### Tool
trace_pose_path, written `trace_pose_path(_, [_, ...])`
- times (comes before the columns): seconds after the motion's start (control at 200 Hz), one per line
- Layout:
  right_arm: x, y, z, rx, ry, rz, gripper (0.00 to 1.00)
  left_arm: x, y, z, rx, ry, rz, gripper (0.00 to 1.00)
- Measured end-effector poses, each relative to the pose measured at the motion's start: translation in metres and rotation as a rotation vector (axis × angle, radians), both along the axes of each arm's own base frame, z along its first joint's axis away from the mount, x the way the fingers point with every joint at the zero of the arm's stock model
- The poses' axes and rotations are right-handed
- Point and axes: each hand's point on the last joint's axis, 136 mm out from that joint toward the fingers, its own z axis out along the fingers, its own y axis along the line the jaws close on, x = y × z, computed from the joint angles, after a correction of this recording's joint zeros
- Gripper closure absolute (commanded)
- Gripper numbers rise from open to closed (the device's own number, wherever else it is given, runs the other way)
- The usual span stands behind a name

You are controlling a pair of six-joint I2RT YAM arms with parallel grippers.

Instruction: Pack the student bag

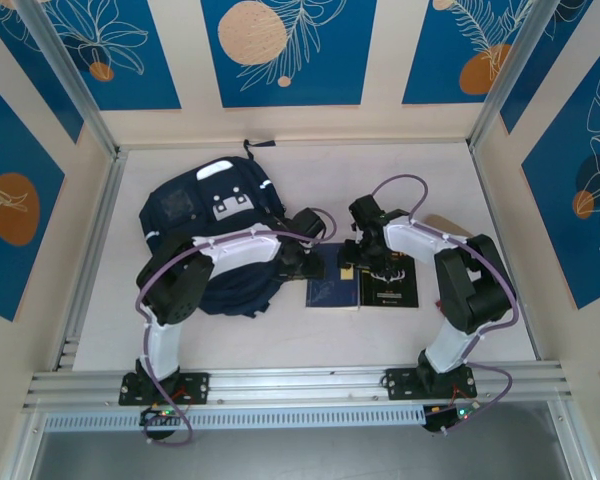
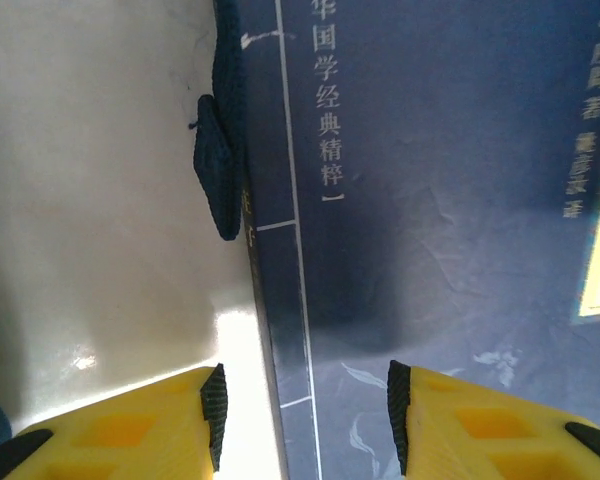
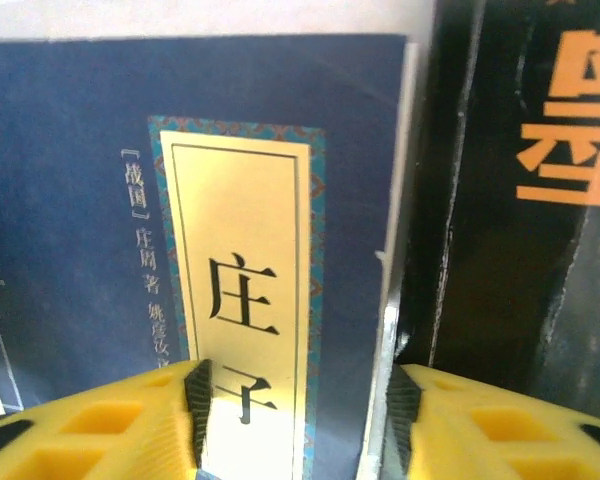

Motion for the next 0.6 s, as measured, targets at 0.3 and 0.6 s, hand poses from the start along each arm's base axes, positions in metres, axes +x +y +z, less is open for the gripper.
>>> trace_pose_path(0.3, [0.000, -0.031, 0.003, -0.059, -0.005, -0.082, 0.25, -0.001, 0.000, -0.003, 0.005, 0.004, -0.002, 0.53])
trace_pose_path(0.6, [-0.009, -0.017, 0.031, 0.057, -0.033, -0.072, 0.45, -0.001, 0.000, -0.003, 0.005, 0.005, -0.001, 0.59])
